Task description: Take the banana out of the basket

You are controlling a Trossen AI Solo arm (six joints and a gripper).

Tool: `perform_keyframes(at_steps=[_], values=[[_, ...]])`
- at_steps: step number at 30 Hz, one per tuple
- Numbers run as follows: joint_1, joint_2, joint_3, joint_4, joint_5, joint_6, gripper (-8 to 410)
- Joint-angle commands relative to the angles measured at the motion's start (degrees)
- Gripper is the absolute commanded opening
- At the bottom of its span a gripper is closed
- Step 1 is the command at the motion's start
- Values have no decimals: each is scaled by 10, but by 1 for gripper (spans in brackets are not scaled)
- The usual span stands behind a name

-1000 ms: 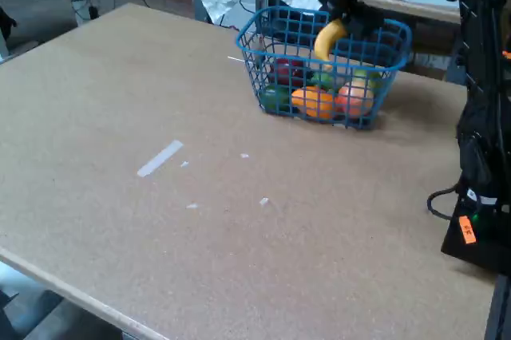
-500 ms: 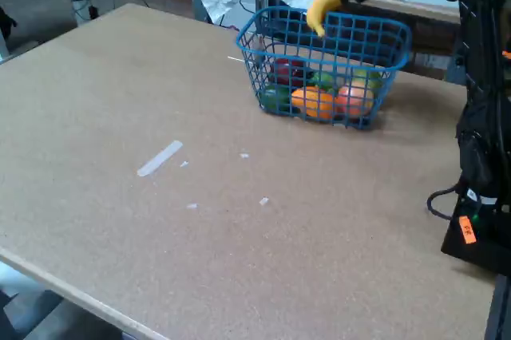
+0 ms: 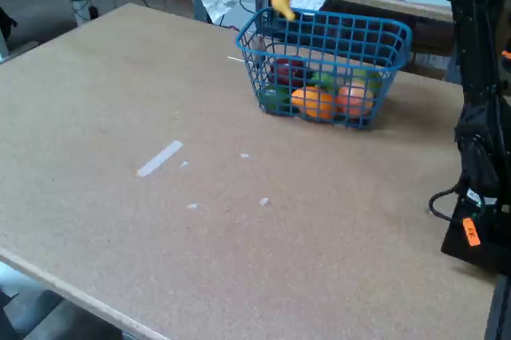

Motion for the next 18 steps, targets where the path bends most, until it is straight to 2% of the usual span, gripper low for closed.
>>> perform_keyframes(at_steps=[1,6,18], values=[[61,-1,1,-2,2,-14,48],[113,1,1,8,2,-38,48],[213,1,-30,64,12,-176,48]])
